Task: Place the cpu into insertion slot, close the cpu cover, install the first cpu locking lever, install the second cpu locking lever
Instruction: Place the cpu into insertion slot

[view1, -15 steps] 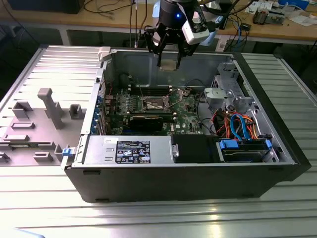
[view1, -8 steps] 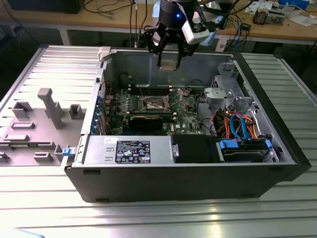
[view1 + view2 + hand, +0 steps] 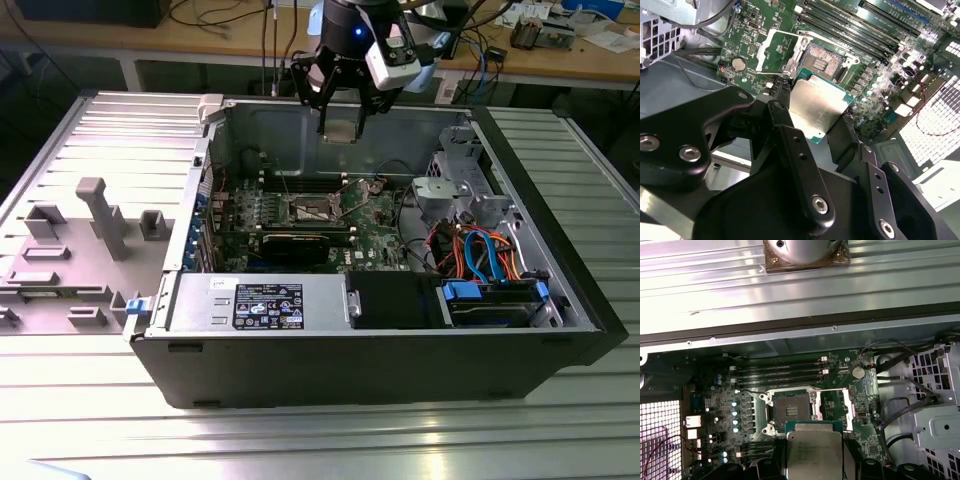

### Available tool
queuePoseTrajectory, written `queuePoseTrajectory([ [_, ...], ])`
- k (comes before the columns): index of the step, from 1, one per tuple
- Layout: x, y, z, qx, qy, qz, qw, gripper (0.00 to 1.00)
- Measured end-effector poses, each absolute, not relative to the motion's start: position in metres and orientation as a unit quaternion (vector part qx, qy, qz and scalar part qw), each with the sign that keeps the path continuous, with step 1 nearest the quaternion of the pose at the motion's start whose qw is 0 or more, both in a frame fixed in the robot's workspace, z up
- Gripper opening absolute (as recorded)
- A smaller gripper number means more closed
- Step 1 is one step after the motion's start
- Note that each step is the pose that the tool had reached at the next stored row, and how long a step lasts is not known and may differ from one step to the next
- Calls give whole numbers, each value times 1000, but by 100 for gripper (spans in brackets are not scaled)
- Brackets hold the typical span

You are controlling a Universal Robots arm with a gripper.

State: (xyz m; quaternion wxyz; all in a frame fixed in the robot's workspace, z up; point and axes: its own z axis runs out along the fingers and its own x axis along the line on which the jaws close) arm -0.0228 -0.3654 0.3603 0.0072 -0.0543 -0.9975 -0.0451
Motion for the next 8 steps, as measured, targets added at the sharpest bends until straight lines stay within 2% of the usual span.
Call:
queuePoseTrajectory([
  [8, -23, -367, 360, -76, -996, -45, 6, 54],
])
